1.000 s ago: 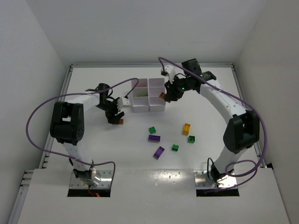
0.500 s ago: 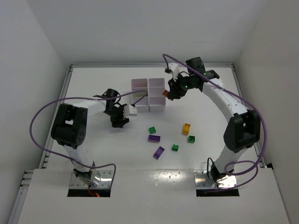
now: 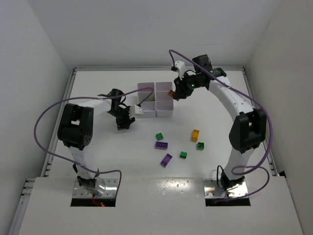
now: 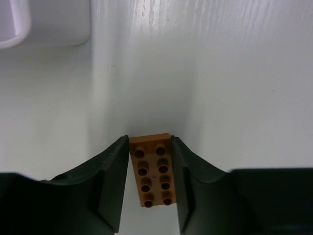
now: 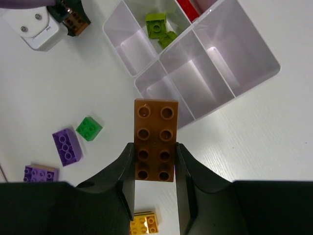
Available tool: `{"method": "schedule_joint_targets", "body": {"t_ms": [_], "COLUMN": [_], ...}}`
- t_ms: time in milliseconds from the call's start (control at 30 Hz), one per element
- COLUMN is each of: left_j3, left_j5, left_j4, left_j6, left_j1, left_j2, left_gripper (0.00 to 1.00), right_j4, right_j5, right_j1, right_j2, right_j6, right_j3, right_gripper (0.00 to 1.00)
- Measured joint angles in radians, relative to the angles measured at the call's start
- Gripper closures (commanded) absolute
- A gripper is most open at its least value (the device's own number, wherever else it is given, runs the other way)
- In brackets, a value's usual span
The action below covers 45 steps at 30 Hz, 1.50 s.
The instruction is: Sort the legos into containers by color
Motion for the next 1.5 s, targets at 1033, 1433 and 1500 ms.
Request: {"method": "schedule_joint_targets", "body": {"t_ms": [1033,1433,1500], "left_j3": [0.016,0.016,0.016], "left_j5": [0.134,0.138,0.138], "left_j4": [0.310,0.340,0.343], "left_j6": [-0.846,-0.932,-0.934], "left_j1": [0.201,0.198,0.198], "left_j2": [-0.388,-0.412,-0.412], "left_gripper": [0.90,0.90,0.90], "right_j4": [0.114,0.217,0.226], "right_j5": [0.079,0.231,0.241], "right_j1": [0.288,0.328,0.336], "right_j2": [0.251,0.251,0.251], "right_j6": [0.009,-0.122,-0.142], "right_j3": [0.175,0.095,0.088], "right_gripper": [0.97,0.97,0.96]}}
